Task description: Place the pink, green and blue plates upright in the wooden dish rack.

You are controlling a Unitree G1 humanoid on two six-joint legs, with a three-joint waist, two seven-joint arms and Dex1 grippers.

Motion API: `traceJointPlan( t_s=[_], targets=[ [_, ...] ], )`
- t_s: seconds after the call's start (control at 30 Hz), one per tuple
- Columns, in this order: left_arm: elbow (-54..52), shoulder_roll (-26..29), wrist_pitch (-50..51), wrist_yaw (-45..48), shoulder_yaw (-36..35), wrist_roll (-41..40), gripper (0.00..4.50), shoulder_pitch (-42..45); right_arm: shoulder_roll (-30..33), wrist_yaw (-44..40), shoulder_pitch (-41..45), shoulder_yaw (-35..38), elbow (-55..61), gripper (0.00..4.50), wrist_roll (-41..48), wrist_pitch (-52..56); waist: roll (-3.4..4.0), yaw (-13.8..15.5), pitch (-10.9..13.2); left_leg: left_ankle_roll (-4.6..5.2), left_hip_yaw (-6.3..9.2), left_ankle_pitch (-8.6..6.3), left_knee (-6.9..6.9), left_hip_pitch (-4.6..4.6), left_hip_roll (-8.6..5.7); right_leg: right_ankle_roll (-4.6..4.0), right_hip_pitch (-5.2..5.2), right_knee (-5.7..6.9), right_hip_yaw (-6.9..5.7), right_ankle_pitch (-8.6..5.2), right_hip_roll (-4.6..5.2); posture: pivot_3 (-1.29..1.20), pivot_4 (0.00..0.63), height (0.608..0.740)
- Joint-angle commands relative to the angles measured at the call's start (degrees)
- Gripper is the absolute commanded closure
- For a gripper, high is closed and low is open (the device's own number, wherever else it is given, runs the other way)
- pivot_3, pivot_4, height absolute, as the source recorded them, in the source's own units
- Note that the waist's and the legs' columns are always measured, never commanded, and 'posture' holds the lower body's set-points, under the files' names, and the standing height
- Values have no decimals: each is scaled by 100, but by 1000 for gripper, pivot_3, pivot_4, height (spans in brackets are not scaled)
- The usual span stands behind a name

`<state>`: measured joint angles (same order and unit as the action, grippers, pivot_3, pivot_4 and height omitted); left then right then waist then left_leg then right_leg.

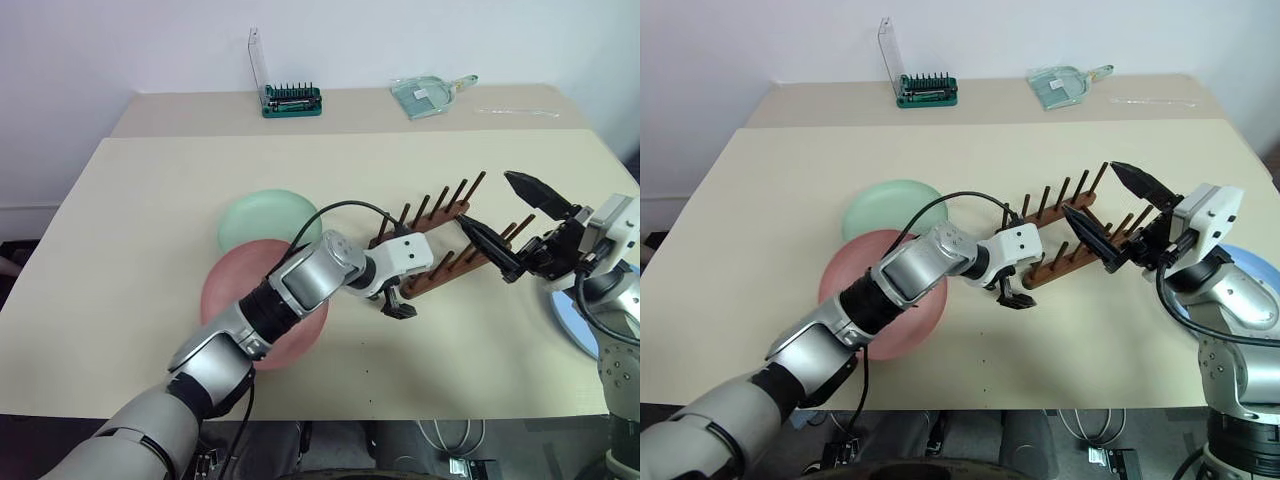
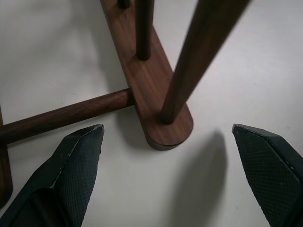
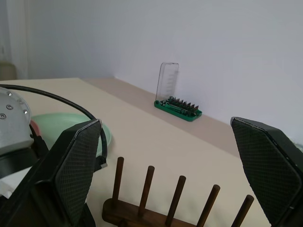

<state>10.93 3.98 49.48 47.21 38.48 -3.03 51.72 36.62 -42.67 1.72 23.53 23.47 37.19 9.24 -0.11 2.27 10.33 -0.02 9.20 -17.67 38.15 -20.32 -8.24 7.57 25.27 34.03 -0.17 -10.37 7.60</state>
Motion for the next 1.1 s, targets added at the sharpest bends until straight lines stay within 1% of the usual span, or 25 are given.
traceJointPlan(
  t_s=[0.03,0.2,0.3,0.4,0.47,0.57,0.6,0.7,0.8,0.9,0.97,1.03,1.1],
  targets=[
    [183,-272,-35,-263,-215,44,0,10,16,68,-101,211,341,40,98,-25,0,8,0,1,0,-1,1,0,0,0,-1,0,0,0,0,0,150,740],
    [363,-474,-138,-554,-374,79,0,-29,27,147,-188,253,469,40,128,16,0,6,0,4,0,-2,3,1,-1,1,-3,0,0,0,1,0,150,740],
    [365,-503,-61,-559,-386,43,0,-69,22,191,-228,275,519,40,131,19,0,5,0,4,-1,-2,4,1,-1,1,-3,1,0,0,1,0,150,740],
    [288,-493,53,-567,-399,20,869,-136,21,212,-276,312,558,0,141,19,0,4,0,0,-1,0,4,2,-1,1,-3,1,0,0,0,0,150,740],
    [250,-474,81,-571,-413,22,1786,-151,17,219,-302,324,579,0,147,16,0,4,-1,-1,-1,1,4,2,-1,1,-3,1,0,0,0,0,150,740],
    [274,-458,72,-572,-434,35,3339,-119,18,214,-308,331,552,0,128,-4,1,4,-2,-2,-1,1,4,2,-1,1,-4,2,0,0,0,0,150,740],
    [268,-454,74,-569,-433,39,3721,-119,16,216,-311,332,556,0,129,-6,1,9,-4,-2,-1,1,4,4,-1,1,-5,2,0,0,0,0,150,740],
    [257,-440,51,-549,-430,62,3736,-119,11,220,-279,315,538,0,132,-6,1,4,-4,23,-1,-13,5,9,-1,2,-14,1,0,0,1,0,150,740],
    [262,-419,27,-542,-439,76,3736,-104,15,212,-267,321,526,0,146,-5,2,4,-4,23,-1,-13,6,11,-1,2,-14,3,0,0,0,0,150,740],
    [318,-285,-336,-445,-362,193,3736,-14,12,212,-255,317,521,0,151,-4,2,4,-4,17,-1,-10,6,12,-1,2,-15,3,0,1,0,0,150,740],
    [537,-156,-898,-280,-394,261,3736,104,11,215,-247,328,529,0,179,4,2,-3,-4,10,-1,-6,6,12,-1,2,-14,3,0,1,0,0,150,740],
    [1105,-65,-2143,-103,-544,316,3736,280,15,210,-244,352,524,0,220,13,2,3,-4,7,-2,-4,6,11,0,1,-13,3,0,1,0,0,150,740],
    [1748,-30,-2802,197,-721,255,3736,539,23,201,-251,355,525,0,246,17,1,7,-4,2,-2,-1,6,8,-1,1,-11,2,0,1,1,0,150,740]
  ],
)
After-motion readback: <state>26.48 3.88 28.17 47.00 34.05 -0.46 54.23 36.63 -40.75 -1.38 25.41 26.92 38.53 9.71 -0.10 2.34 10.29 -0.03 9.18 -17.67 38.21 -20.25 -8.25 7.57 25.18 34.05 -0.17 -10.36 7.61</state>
